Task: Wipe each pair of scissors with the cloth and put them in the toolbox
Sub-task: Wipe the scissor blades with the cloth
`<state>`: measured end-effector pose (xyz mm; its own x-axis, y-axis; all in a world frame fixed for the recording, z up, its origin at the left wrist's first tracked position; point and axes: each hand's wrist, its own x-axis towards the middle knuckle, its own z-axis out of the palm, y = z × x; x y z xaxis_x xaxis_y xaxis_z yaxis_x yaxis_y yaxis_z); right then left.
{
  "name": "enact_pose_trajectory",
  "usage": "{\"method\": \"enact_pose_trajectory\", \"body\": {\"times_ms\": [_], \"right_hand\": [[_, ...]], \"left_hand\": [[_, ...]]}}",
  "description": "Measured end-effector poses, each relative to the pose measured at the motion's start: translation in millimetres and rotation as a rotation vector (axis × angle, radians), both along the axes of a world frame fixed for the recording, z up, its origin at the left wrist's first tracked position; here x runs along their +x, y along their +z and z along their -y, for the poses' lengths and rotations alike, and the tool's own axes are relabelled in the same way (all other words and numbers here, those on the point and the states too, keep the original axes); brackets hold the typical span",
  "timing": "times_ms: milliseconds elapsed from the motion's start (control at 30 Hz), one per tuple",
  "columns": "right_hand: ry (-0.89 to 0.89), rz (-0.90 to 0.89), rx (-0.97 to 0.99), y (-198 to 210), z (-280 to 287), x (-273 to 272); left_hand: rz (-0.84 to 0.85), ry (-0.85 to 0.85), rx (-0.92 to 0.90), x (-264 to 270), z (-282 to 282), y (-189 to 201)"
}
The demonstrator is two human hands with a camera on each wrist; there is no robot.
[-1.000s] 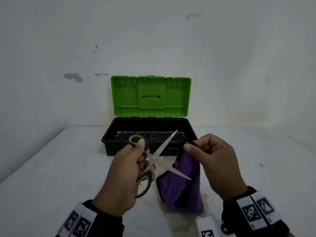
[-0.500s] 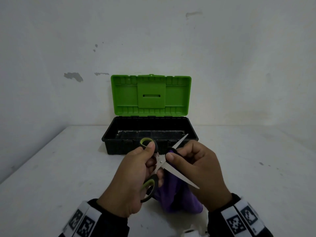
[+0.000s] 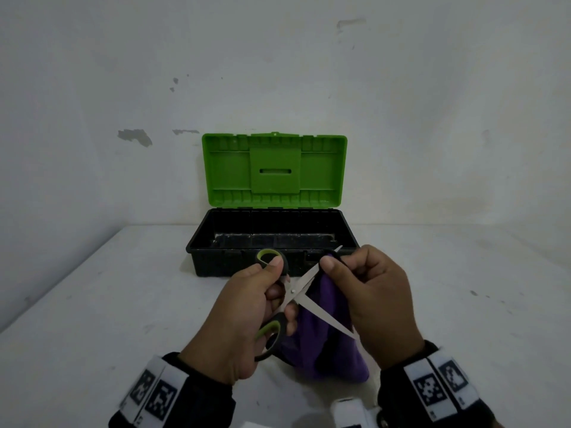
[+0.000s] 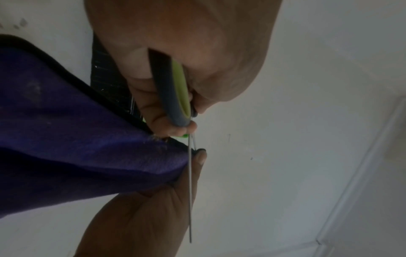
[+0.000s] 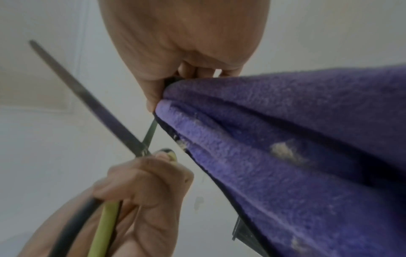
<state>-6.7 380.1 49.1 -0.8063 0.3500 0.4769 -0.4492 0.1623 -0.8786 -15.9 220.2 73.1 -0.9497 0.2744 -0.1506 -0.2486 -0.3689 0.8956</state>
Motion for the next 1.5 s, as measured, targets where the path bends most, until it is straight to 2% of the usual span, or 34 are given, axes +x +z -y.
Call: {"method": "enact_pose_trajectory", "body": {"times_ms": [67, 200, 400, 567, 767, 900, 1100, 1333, 1500], "right_hand": [[-0.014, -0.006, -0.004, -1.1, 0.6, -1.4], [0.133, 0.026, 0.041, -3.5, 7.7, 5.3], [-0.056, 0.016, -0.017, 3.2, -8.9, -3.9], [0.046, 0.015, -0.007, -2.5, 5.7, 1.8], [-0.033, -0.019, -0.064, 0.0, -4.1, -5.0], [0.024, -0.017, 0.005, -6.1, 6.8, -1.9], [-0.055, 0.01, 0.0, -5.1, -7.9, -10.9], [-0.175, 0.206, 0.227, 3.3, -53.7, -44.1], [-0.123, 0.216, 0.198, 22.9, -51.7, -55.9]], "left_hand": [[-0.004, 0.0, -0.009, 0.1, -0.2, 0.4], [-0.03, -0.007, -0.019, 0.6, 0.3, 1.8], [-0.086, 0.001, -0.067, -2.1, 3.5, 4.0], [-0.069, -0.017, -0.074, -4.3, 5.9, 1.2], [-0.048, -0.014, -0.049, -3.4, 4.9, 2.4], [-0.078, -0.004, -0.08, -4.9, 5.5, 1.2], [-0.089, 0.014, -0.155, -4.5, 13.9, -7.5], [-0.159, -0.024, -0.362, -3.4, 22.9, -16.6], [-0.188, -0.049, -0.472, -1.5, 15.1, -18.8]]}}
